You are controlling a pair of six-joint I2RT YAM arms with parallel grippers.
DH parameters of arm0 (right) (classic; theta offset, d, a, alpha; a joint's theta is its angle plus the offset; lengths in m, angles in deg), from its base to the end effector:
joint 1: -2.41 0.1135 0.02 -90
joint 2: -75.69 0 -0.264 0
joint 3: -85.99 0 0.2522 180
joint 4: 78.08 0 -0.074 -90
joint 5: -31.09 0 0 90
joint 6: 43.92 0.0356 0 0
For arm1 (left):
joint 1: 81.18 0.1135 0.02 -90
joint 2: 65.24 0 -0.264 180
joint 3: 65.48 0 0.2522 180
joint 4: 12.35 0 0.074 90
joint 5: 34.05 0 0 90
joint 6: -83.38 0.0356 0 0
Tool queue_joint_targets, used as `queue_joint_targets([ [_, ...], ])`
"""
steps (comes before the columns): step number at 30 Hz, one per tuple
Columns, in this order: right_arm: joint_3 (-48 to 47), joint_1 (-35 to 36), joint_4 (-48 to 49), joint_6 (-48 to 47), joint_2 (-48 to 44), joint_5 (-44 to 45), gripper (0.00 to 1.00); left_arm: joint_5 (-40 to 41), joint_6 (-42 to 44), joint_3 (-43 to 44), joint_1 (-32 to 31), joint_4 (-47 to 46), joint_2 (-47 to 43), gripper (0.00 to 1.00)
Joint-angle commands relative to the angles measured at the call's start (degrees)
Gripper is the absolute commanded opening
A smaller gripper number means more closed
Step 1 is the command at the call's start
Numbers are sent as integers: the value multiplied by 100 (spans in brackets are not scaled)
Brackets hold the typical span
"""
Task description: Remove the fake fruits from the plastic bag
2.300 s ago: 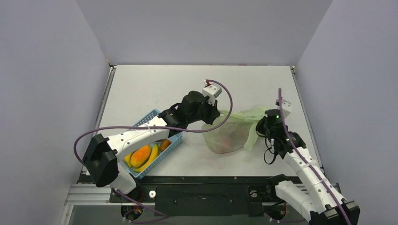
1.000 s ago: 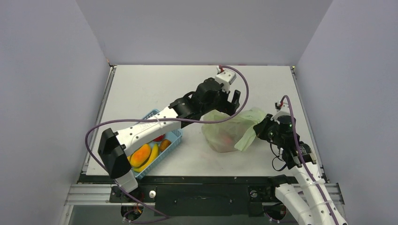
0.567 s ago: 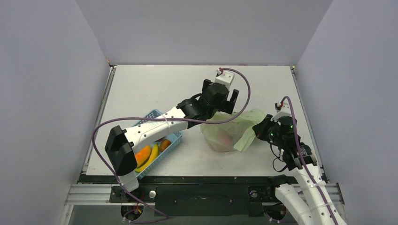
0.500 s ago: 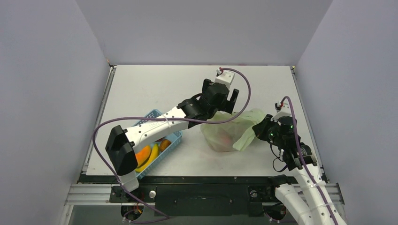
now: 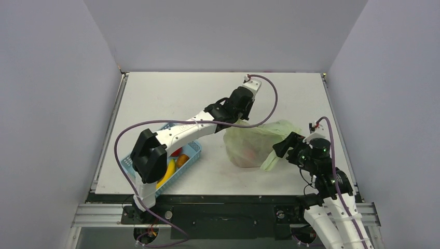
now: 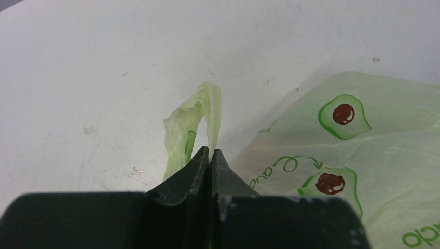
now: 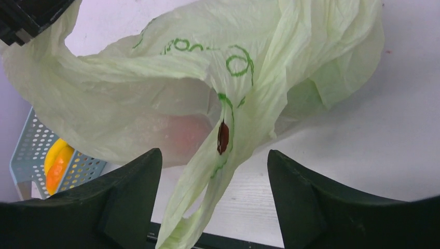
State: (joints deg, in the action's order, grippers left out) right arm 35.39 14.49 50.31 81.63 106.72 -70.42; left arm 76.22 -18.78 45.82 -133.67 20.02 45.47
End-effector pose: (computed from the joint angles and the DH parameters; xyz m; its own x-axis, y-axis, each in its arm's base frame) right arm 0.1195 0.0328 0.2763 -0.6375 0.4462 -0.6281 0.0002 0.8153 0.5790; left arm 0.2880 -0.3549 0.3065 -0.4325 0.2389 -0.8694 0.4846 0.8747 -0.0007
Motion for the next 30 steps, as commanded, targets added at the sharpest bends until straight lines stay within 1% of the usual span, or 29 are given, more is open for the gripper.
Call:
queue_joint_targets([
  [1, 170, 27, -192, 693, -393, -239, 72, -516, 161, 17, -58, -542, -584, 0],
  [5, 266, 32, -332, 1012, -708, -369, 74, -773, 1, -588, -79, -978, -1195, 0],
  [8, 403, 26, -424, 1165, -757, -541, 74, -1040, -101, -836, -77, -1171, -1469, 0],
  [10, 580, 32, -329, 1220, -784, -897, 74, -1130, -184, -1017, -77, -1280, -1658, 0],
  [14, 990, 40, 57, 1367, -623, -1576, 74, -1212, -430, -1339, -77, -1552, -1831, 0],
  [16, 1195, 40, 440, 1440, -591, -1761, 74, -1233, -514, -1460, -77, -1725, -1882, 0],
  [19, 1283, 40, 820, 1647, -637, -1692, 72, -1322, -604, -1537, -71, -1770, -1896, 0],
  [21, 1257, 40, 1168, 1849, -640, -1732, 61, -1371, -643, -1536, -64, -1870, -1895, 0],
  [22, 1225, 40, 1342, 1911, -591, -1754, 46, -1384, -672, -1538, -41, -1973, -1902, 0],
  [23, 1198, 38, 1394, 2010, -523, -1740, 37, -1398, -719, -1565, 9, -2031, -1913, 0],
  [24, 1116, 39, 1442, 2036, -473, -1714, 11, -1402, -762, -1586, 36, -2154, -1918, 0],
  [25, 1055, 31, 1449, 2015, -347, -1620, 4, -1411, -887, -1638, 131, -2245, -1921, 0],
  [26, 878, 32, 1423, 1909, -270, -1544, 0, -1449, -965, -1675, 194, -2487, -1913, 0],
  [27, 760, -6, 1386, 1845, -43, -1393, 0, -1492, -1128, -1751, 342, -2835, -1885, 0],
  [28, 446, -44, 1269, 1651, 93, -1308, 0, -1557, -1213, -1793, 418, -3020, -1855, 0],
  [29, 263, -148, 1208, 1531, 463, -1147, 0, -1573, -1432, -1844, 592, -3357, -1778, 0],
  [30, -212, -336, 989, 1272, 706, -1070, 0, -1615, -1558, -1839, 697, -3497, -1718, 0],
])
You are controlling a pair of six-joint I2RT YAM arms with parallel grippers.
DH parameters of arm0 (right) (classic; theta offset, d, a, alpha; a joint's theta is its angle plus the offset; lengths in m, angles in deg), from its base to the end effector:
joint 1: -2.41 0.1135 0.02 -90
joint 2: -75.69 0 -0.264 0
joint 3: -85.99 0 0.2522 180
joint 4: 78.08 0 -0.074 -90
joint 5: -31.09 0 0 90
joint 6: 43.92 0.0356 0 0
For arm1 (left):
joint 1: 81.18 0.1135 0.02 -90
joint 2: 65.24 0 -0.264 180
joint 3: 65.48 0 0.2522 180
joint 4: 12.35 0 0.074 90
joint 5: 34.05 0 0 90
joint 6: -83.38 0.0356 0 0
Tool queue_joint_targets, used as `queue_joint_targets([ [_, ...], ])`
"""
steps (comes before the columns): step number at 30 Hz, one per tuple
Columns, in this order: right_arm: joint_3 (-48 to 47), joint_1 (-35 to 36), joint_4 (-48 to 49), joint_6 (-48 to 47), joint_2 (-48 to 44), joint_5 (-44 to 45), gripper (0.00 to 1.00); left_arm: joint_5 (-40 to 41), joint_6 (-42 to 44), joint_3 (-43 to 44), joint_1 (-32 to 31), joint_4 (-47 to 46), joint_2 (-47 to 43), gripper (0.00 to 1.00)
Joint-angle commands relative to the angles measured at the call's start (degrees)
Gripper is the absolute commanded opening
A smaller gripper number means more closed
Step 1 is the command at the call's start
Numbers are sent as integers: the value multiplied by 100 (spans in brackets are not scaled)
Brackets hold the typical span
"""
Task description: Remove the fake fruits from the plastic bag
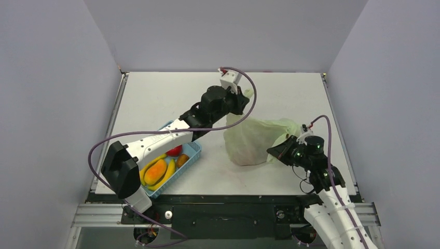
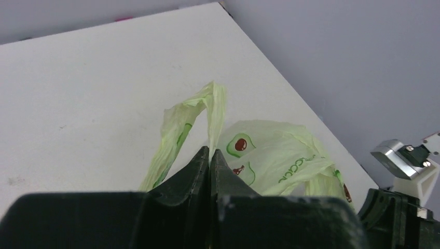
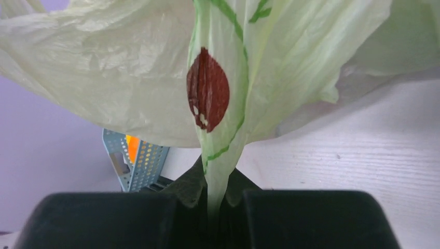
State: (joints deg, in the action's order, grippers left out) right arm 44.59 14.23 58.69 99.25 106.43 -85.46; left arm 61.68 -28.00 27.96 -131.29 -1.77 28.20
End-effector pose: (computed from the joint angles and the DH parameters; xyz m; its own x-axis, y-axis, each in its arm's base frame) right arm 0.1241 0.0422 0.2381 -0.7576 0.5730 -0.3126 0.0909 0.5669 0.8188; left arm 0.2564 -0.3013 0.3569 -0.3650 -0.1289 -0.9220 0.6094 0.7157 -0.3413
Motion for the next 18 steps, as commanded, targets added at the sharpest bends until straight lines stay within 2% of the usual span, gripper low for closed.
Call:
queue_joint_targets([
  [1, -1697, -425, -80, -645, 1227, 526, 0, -201, -899, 11, 649, -1570, 161, 0],
  [4, -2863, -1066, -374, -1208, 2316, 593, 0, -537, -1381, 360, 1123, -1963, 569, 0],
  [9, -5223, -1663, -747, -1482, 3957, 692, 0, -1495, -1611, 1858, 1619, -2340, 1689, 0],
  [14, -6929, -2029, -1207, -1740, 4656, 838, 0, -2281, -1597, 4403, 1918, -1542, 2722, 0],
  [16, -7428, -2139, -1312, -1833, 4735, 712, 0, -2373, -1588, 4990, 1945, -1236, 2887, 0],
  [18, -7704, -2151, -1372, -1929, 4756, 528, 0, -2338, -1592, 5200, 1951, -1145, 2907, 0],
])
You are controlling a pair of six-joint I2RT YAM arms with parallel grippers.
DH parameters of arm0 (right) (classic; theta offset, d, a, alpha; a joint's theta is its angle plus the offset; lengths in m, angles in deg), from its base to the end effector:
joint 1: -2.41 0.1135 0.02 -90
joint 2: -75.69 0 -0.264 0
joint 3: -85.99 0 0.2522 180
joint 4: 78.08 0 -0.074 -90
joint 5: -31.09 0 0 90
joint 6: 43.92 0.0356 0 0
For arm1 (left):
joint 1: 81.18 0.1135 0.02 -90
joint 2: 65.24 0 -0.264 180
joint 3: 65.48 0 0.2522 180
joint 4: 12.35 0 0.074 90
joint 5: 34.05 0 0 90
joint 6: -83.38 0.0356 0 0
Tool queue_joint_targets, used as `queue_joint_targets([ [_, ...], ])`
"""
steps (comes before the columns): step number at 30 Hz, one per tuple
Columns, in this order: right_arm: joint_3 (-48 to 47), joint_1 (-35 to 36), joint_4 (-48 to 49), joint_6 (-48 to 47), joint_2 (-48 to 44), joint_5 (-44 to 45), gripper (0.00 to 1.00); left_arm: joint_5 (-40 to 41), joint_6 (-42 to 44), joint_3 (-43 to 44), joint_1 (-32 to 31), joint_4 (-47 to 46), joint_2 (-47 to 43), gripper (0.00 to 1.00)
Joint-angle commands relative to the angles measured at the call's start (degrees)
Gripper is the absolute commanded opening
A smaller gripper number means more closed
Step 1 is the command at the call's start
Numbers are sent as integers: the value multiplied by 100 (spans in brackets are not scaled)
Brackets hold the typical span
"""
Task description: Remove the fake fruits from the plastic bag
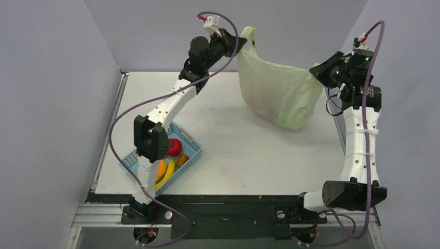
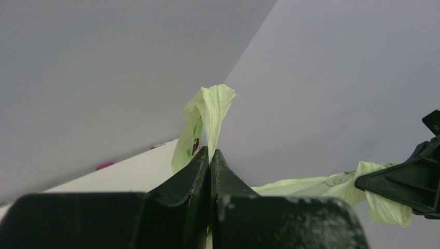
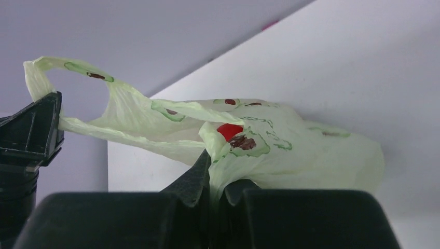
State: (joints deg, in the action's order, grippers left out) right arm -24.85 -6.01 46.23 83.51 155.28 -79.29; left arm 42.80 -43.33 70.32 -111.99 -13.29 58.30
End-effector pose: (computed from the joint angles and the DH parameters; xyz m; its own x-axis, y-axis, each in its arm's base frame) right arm 0.2844 -0.0296 0.4596 -0.4322 0.6399 -0.6354 0.1087 0.7364 0.6677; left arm 0.4408 -0.2723 0.4119 -0.2546 -0.5259 -0.8115 0.6696 0.5096 -0.5403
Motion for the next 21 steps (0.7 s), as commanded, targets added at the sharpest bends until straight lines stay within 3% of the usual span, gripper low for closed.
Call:
queue_joint_targets([
  [1, -738, -105, -143, -387, -142, -155, 0, -399, -62, 950, 22, 87, -120, 0],
  [6, 441, 341, -72, -693, -676, 177, 0, -374, -75, -321, 22, -68, -525, 0],
  [11, 2259, 1394, 427, -1168, -1639, 1154, 0, -481, -70, -2461, 87, -812, -996, 0],
  [16, 4052, 2216, 828, -877, -2355, 1184, 0, -639, -178, -4284, 246, -1569, -1574, 0],
  [21, 4784, 3081, 747, -561, -2972, 1488, 7, -836, -133, -5529, 367, -1654, -2281, 0],
])
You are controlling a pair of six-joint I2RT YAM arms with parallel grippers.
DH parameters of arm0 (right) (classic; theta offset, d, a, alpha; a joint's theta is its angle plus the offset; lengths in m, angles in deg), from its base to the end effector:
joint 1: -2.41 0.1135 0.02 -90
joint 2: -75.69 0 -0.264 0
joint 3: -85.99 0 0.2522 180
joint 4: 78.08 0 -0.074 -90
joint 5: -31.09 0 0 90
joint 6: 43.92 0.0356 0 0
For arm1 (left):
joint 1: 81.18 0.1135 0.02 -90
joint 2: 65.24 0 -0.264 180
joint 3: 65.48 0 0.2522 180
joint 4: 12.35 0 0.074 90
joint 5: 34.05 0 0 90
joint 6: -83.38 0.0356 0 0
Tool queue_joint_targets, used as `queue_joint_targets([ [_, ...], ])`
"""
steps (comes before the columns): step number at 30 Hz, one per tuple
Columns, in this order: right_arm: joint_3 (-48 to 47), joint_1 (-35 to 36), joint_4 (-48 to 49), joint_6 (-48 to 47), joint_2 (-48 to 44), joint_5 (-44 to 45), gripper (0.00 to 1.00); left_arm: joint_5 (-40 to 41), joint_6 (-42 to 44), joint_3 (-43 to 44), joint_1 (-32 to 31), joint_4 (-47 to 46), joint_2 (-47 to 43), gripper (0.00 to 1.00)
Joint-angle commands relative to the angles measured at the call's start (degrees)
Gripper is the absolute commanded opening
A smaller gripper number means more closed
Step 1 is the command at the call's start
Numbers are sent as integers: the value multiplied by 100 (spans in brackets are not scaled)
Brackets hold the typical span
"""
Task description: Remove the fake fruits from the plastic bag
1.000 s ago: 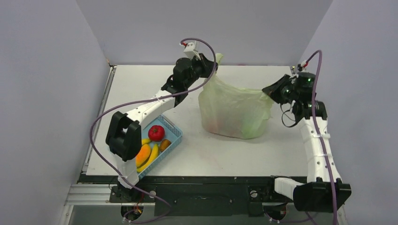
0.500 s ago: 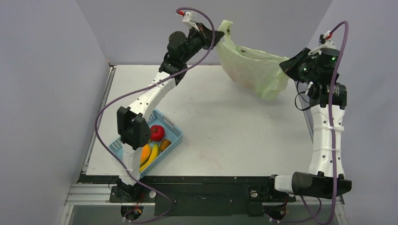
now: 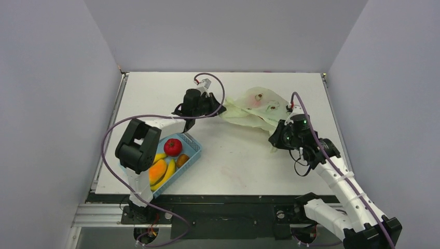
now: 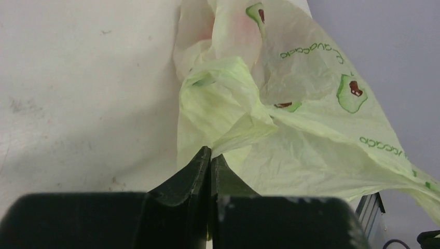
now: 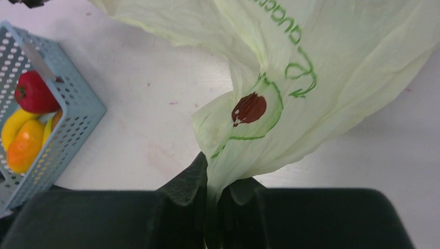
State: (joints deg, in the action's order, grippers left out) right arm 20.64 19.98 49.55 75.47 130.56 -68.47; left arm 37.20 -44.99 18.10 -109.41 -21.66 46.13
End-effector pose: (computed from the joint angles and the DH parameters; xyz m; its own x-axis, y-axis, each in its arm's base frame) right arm 0.1863 0.0652 0.3024 -0.7586 0.2674 -0.5942 -0.0497 0.8855 0.4619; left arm 0.3835 -0.2189 0.2076 -0.6637 -0.3108 -0.6803 0.3884 0.6341 -0.6686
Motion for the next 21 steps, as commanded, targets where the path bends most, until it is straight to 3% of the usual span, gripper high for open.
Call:
queue_joint_targets([
  [1, 307, 658, 411, 346, -550, 410, 8, -318, 63, -460, 143, -753, -1135, 0],
  [4, 620, 996, 390, 479, -730, 575, 11, -380, 132, -726, 224, -494, -1490, 3],
  [9, 1166, 1362, 524, 684, -765, 718, 13, -438, 197, -1067, 341, -251, -1965, 34],
  [13, 1429, 1568, 690, 849, -840, 780, 13, -524, 646, -1054, 302, 449, -2371, 44],
  [17, 1580, 1650, 882, 961, -912, 723, 14, 116, 1318, -954, 24, 1302, -2836, 49],
  [21, 1563, 1687, 921, 968, -900, 691, 14, 1623, 1952, -314, -505, 2412, -2790, 50],
])
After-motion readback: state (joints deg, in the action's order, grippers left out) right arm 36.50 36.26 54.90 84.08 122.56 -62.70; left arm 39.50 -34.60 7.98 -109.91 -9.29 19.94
